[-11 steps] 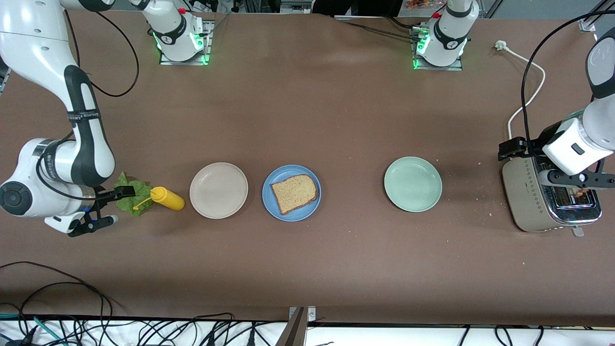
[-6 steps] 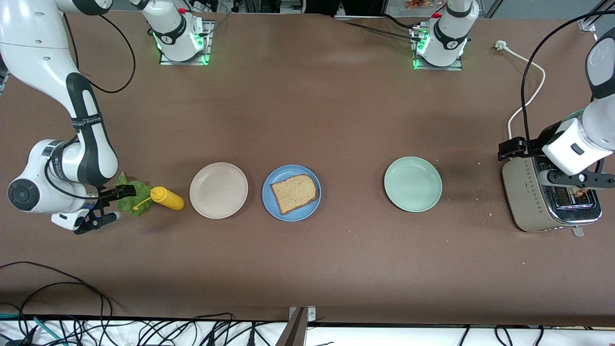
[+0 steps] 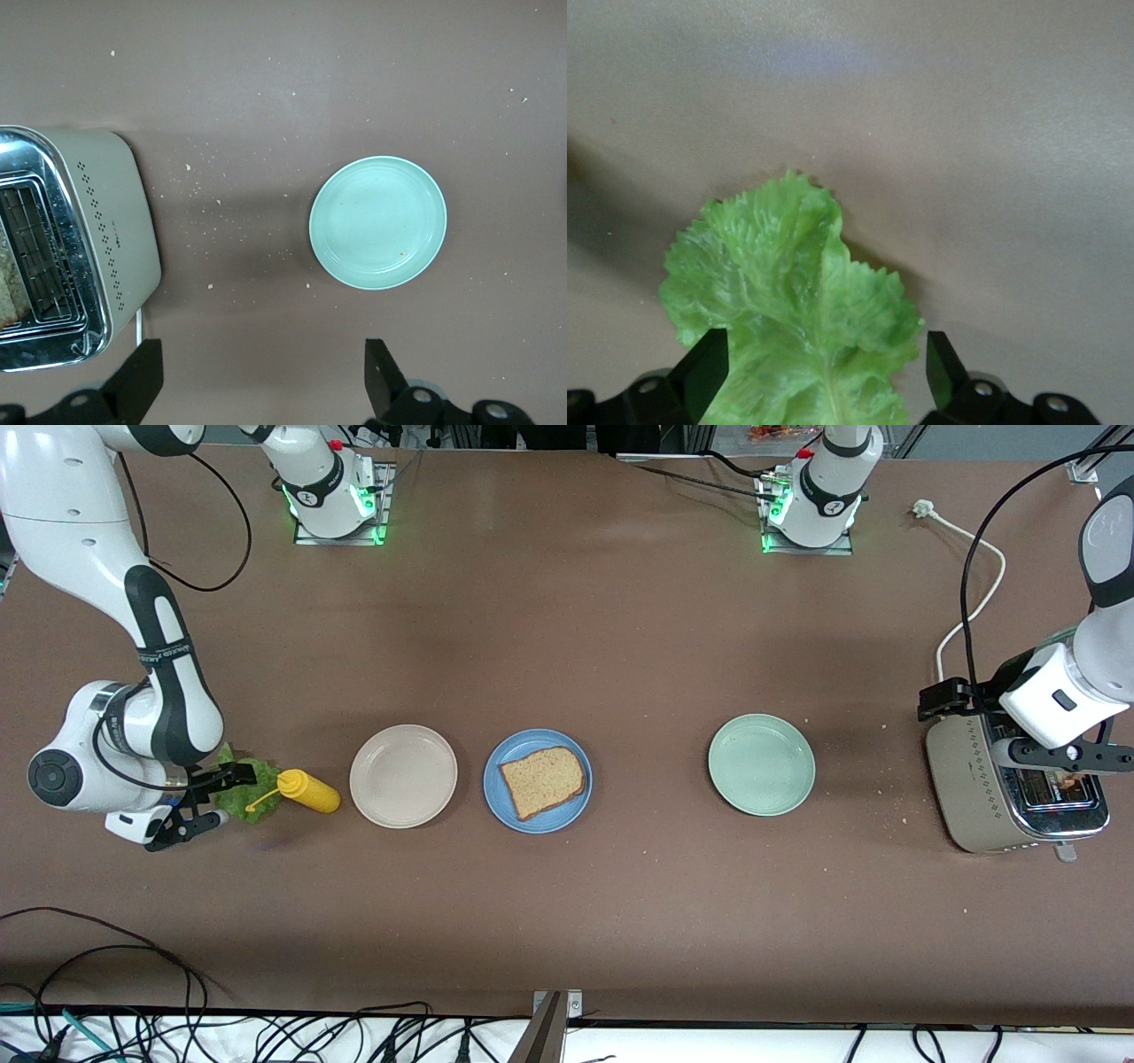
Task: Make sandwich in blue plate with both arms
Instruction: 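Lower the right gripper and grasp the lettuce leaf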
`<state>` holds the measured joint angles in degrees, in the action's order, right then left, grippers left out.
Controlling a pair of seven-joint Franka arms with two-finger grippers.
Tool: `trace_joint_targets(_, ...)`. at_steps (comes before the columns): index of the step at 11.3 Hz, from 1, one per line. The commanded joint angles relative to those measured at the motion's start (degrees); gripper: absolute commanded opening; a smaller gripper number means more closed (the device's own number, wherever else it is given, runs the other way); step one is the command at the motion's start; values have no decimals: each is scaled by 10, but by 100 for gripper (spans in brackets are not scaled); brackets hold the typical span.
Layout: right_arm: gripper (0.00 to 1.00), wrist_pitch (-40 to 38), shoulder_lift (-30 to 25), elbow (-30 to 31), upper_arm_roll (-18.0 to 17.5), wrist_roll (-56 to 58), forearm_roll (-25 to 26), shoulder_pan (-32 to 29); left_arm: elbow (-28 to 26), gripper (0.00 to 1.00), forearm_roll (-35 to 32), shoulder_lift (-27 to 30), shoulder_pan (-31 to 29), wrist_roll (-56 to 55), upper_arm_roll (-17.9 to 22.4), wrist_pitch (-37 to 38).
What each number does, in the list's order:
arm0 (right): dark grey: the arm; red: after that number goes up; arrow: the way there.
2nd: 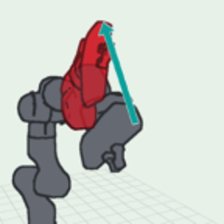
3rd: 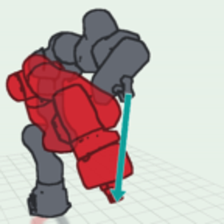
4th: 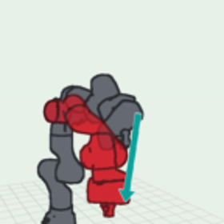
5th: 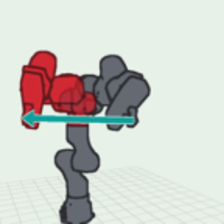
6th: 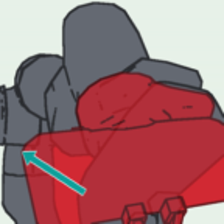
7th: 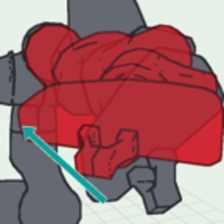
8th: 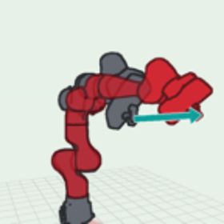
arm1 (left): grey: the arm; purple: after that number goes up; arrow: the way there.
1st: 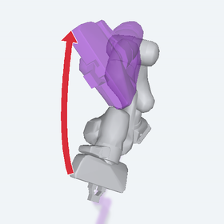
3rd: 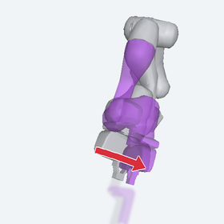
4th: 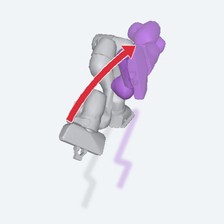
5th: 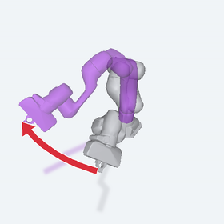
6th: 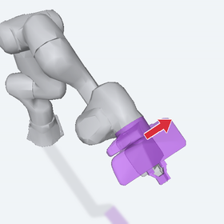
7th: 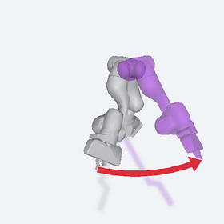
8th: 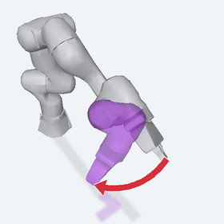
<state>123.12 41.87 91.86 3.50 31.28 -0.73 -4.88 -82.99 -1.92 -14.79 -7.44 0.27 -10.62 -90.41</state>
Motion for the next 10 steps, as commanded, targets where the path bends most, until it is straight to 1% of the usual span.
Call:
trace_joint_targets(1,91,35,10,10,-8,32,-11,-14,-6,100,-6,6,-5,11,-5,4)
trace_joint_targets(2,72,40,12,11,-8,50,-12,-20,-6,100,-6,6,-5,11,-5,4)
trace_joint_targets(3,51,40,12,11,-8,64,-16,-22,-5,100,-7,6,-5,11,-5,4)
trace_joint_targets(5,12,34,0,10,-8,91,-19,-22,-5,100,-7,6,-5,11,-5,4)
trace_joint_targets(6,0,32,-10,10,-9,92,-19,-22,-5,100,-7,6,-5,11,-5,4)
trace_joint_targets(7,0,23,-24,10,-15,92,-19,-22,-5,100,-7,6,-5,11,-5,4)
trace_joint_targets(10,0,-37,-75,10,-27,84,-18,-21,-5,100,-7,5,-5,11,-5,3)
